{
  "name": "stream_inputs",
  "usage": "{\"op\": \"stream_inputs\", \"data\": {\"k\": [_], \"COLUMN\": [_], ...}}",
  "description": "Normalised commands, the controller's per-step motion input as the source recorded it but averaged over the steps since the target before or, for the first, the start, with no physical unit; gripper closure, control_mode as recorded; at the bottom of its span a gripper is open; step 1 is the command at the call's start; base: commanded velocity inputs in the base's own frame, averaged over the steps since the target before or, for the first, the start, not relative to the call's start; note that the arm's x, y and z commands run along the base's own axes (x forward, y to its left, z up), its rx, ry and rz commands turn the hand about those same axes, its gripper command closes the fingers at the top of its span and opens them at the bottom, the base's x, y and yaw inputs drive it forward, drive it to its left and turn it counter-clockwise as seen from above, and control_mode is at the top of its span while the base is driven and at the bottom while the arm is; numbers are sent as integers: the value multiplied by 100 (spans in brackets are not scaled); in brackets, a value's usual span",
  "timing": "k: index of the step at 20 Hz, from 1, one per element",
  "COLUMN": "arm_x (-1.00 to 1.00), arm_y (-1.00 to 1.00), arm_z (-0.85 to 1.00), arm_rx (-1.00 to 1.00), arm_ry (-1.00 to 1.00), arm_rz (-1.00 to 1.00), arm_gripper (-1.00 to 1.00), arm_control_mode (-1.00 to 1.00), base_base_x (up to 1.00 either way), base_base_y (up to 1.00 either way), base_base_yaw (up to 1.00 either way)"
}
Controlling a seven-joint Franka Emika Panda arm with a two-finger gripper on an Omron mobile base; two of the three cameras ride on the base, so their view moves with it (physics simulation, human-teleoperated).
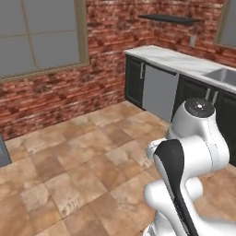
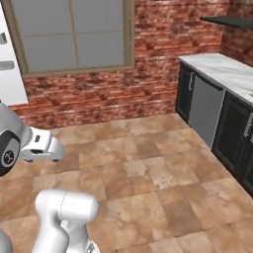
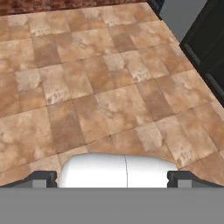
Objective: Gather the sweet potato and corn from the fridge and place them on a tray on the dining counter. Then gather the fish and steak from the fridge and place them on the other tray.
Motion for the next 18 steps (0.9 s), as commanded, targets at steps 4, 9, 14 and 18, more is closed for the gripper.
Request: {"op": "stream_inputs", "data": {"k": [4,9,14,18], "arm_x": [0,0,0,0], "arm_y": [0,0,0,0], "arm_z": [0,0,0,0], "arm_rx": [0,0,0,0], "arm_ry": [0,0,0,0], "arm_rz": [0,0,0,0], "arm_gripper": [-100,-100,-100,-100], "arm_control_mode": [100,100,100,100], "base_base_x": [100,92,67,68], "base_base_y": [-6,-20,-56,-58], "base_base_yaw": [36,42,39,38]}}
